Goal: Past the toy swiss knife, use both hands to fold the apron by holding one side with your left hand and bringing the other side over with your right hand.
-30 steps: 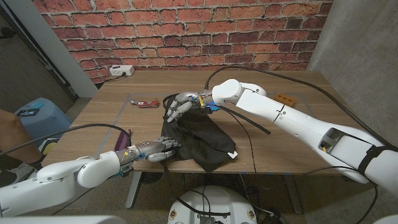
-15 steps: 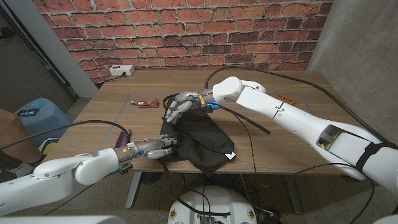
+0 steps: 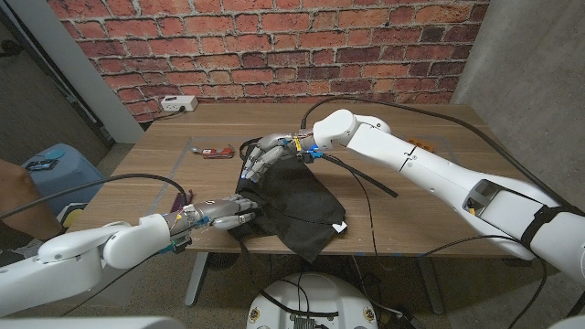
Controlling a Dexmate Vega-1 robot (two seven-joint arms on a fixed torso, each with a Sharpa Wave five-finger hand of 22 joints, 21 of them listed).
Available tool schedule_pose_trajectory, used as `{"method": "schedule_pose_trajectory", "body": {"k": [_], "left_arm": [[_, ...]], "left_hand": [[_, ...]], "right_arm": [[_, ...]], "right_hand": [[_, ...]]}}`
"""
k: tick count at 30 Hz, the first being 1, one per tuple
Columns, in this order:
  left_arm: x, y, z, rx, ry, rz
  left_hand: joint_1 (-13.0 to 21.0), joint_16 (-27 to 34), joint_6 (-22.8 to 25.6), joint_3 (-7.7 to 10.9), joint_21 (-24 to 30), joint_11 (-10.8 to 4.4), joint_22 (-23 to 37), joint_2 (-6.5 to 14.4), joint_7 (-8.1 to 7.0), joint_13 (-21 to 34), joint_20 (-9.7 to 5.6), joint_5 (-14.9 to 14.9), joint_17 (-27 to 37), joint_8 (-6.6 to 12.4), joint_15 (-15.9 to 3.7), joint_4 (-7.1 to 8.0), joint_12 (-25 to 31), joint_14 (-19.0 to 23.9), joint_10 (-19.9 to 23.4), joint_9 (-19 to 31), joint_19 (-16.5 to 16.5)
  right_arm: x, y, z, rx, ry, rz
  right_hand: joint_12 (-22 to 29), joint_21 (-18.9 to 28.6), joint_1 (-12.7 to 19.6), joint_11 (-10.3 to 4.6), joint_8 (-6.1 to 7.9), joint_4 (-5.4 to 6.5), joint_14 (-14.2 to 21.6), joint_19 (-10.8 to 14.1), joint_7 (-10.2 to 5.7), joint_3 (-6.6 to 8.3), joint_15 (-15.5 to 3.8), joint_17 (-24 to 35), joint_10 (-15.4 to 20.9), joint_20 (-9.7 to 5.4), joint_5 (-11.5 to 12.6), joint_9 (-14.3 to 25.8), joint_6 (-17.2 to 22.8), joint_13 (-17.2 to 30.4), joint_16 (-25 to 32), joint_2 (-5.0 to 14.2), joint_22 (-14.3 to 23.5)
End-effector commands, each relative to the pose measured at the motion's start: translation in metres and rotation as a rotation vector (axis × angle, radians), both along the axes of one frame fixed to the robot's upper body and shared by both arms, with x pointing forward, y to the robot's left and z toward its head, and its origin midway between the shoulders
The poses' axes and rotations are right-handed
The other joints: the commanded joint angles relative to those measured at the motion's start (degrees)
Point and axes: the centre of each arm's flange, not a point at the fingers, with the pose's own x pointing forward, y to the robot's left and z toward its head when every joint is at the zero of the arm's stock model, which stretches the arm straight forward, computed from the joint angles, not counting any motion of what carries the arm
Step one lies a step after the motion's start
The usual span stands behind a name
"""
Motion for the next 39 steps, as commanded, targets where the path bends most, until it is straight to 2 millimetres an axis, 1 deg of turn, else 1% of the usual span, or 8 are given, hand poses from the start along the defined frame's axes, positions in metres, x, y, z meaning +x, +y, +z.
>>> {"method": "schedule_pose_trajectory", "body": {"k": [1, 12, 16, 18, 22, 31, 34, 39], "left_arm": [[-0.020, 0.011, 0.011, -0.020, 0.025, 0.023], [-0.049, 0.021, 0.001, -0.076, 0.057, 0.059], [-0.057, 0.024, -0.001, -0.103, 0.051, 0.076], [-0.061, 0.025, -0.002, -0.113, 0.043, 0.082], [-0.067, 0.027, -0.003, -0.127, 0.045, 0.094], [-0.069, 0.023, 0.001, -0.131, 0.011, 0.086], [-0.066, 0.022, 0.003, -0.133, -0.004, 0.084], [-0.059, 0.019, 0.009, -0.138, -0.033, 0.080]], "left_hand": [[-2.43, 0.09, 0.32, 0.40, 0.35, 0.15, 0.20, -2.76, 0.10, 0.09, -0.32, 0.14, -0.05, 0.17, 0.14, -0.06, 0.06, -0.47, 0.20, 0.15, -8.65], [-2.39, 0.19, 0.71, 0.44, 0.62, 0.07, 0.20, -2.80, 0.12, 0.10, -0.21, 0.11, -0.05, 0.22, 0.20, -0.08, 0.20, -0.08, 0.63, 0.15, -7.73], [-2.36, 0.32, 1.13, 0.47, 0.77, 0.21, 0.21, -2.79, 0.27, 0.10, -0.24, 0.09, -0.06, 0.31, 0.05, -0.11, 0.36, 0.38, 1.12, 0.16, -7.21], [-2.34, 0.37, 1.22, 0.49, 0.80, 0.14, 0.21, -2.79, 0.27, 0.10, -0.16, 0.09, -0.07, 0.32, 0.05, -0.13, 0.36, 0.57, 1.17, 0.15, -7.09], [-2.29, 0.36, 1.47, 0.54, 0.84, 0.18, 0.21, -2.78, 0.36, 0.10, -0.21, 0.10, -0.08, 0.36, 0.05, -0.16, 0.42, 0.67, 1.40, 0.15, -6.88], [-2.23, 0.35, 1.56, 0.61, 0.83, 0.30, 0.22, -2.77, 0.36, 0.11, -0.24, 0.09, -0.10, 0.31, 0.07, -0.19, 0.41, 0.85, 1.50, 0.15, -6.72], [-2.22, 0.33, 1.57, 0.63, 0.82, 0.31, 0.22, -2.77, 0.34, 0.11, -0.28, 0.09, -0.10, 0.28, 0.04, -0.19, 0.39, 0.87, 1.50, 0.15, -6.70], [-2.19, 0.29, 1.52, 0.66, 0.79, 0.35, 0.23, -2.78, 0.54, 0.11, -0.30, 0.08, -0.09, 0.21, 0.10, -0.19, 0.33, 0.89, 1.43, 0.15, -6.66]], "right_arm": [[0.004, -0.002, 0.006, 0.022, 0.004, -0.004], [0.006, 0.002, 0.008, 0.026, 0.000, 0.004], [0.007, 0.001, 0.009, 0.031, -0.002, -0.002], [0.008, 0.000, 0.009, 0.034, -0.007, -0.006], [0.010, -0.002, 0.011, 0.036, -0.012, -0.007], [0.018, -0.015, 0.017, 0.064, -0.017, -0.030], [0.022, -0.021, 0.018, 0.082, -0.019, -0.036], [0.031, -0.037, 0.022, 0.140, -0.015, -0.047]], "right_hand": [[-0.34, -0.13, -0.53, 0.01, -0.34, -0.06, -0.46, -0.23, 0.21, -0.16, -3.28, 0.16, -0.49, -0.10, 0.34, 0.02, -0.23, -0.18, 0.10, 0.09, 0.27], [-1.16, -0.24, -0.83, 0.17, -0.72, -0.01, -0.90, -0.55, 0.15, -0.16, -3.06, 0.18, -1.06, 0.03, 0.42, -0.16, -0.61, -0.76, 0.10, 0.54, 0.28], [-1.75, -0.31, -0.91, 0.49, -1.52, -0.11, -1.29, -0.77, 0.92, -0.15, -2.95, -0.01, -1.59, 0.28, 0.43, -0.29, -2.33, -1.12, -0.09, 0.64, 0.29], [-2.45, -0.45, -1.02, 0.90, -2.18, -0.19, -2.01, -1.15, 1.97, -0.15, -2.47, -0.35, -2.42, 0.54, 0.42, -0.42, -3.83, -1.46, -0.54, 0.65, 0.29], [-4.51, -0.93, -1.08, 1.14, -3.09, -0.51, -5.22, -2.43, 2.15, -0.21, -1.59, -0.61, -5.44, 1.52, 0.46, -0.72, -6.49, -2.20, -1.69, 0.61, 0.29], [-6.66, -1.11, -1.59, 1.38, -3.61, -0.55, -9.00, -2.99, 1.69, -0.41, -0.50, -0.96, -8.84, 2.50, 0.43, -0.91, -9.54, -2.81, -2.91, 0.68, 0.30], [-7.50, -1.07, -1.85, 1.89, -3.52, -0.51, -10.51, -2.92, 1.13, -0.41, 0.03, -1.44, -10.28, 2.60, 0.41, -0.94, -10.05, -3.01, -3.61, 0.74, 0.31], [-9.04, -0.71, -4.63, 2.12, -3.15, 1.05, -12.04, -2.10, 0.93, -0.75, 0.86, -2.74, -12.07, 2.44, 0.11, -1.00, -10.81, -3.55, -4.29, 1.80, 0.34]]}}
